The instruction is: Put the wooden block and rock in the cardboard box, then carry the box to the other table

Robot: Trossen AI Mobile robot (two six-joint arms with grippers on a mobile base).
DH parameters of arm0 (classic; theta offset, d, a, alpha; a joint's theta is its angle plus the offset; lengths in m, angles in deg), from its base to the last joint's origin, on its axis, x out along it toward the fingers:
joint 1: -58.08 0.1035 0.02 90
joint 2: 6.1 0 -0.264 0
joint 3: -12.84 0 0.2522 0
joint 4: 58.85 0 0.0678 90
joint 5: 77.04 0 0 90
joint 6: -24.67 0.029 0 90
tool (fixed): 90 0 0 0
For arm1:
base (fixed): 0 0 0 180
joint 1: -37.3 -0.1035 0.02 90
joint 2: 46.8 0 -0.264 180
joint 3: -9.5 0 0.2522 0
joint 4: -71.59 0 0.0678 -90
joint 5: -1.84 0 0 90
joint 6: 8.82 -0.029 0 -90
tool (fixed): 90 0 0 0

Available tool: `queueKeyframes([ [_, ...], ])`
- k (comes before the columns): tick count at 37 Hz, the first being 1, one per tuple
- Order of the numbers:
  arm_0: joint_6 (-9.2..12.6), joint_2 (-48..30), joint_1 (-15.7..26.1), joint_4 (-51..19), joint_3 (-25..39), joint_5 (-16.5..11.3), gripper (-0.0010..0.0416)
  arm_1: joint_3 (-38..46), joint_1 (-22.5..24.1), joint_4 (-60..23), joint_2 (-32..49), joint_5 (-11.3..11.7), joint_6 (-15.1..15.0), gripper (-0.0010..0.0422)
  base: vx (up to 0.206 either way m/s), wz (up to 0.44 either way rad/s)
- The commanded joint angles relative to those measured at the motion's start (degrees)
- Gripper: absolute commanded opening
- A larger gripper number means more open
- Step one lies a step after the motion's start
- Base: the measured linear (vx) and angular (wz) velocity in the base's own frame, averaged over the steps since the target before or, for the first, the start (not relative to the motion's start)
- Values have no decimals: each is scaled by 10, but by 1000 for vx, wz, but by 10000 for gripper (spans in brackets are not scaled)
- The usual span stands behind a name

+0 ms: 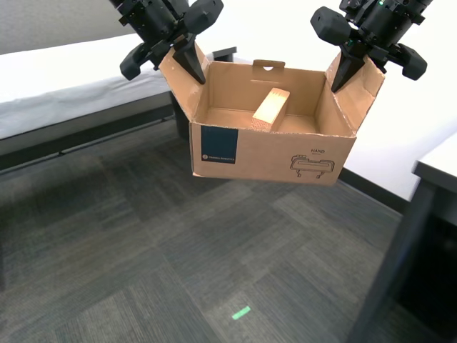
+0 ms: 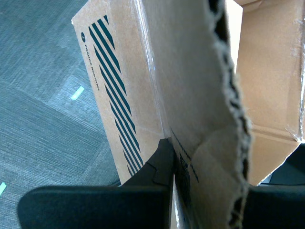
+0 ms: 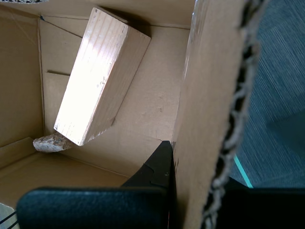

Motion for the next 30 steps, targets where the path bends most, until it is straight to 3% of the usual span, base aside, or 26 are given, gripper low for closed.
queueKeyframes([
  [1,-4,0,2,1,1,-13,-1,-4,2,2,0,-14,3,-1,178,252],
  [12,-8,0,3,-16,1,-13,-1,-38,3,1,0,-14,5,-1,177,257],
  [17,-20,0,4,-22,1,-13,-1,-43,3,4,-1,-12,-5,-1,172,212],
  [30,-21,0,4,-22,1,-13,-1,-43,3,18,-1,-16,-20,-1,167,141],
])
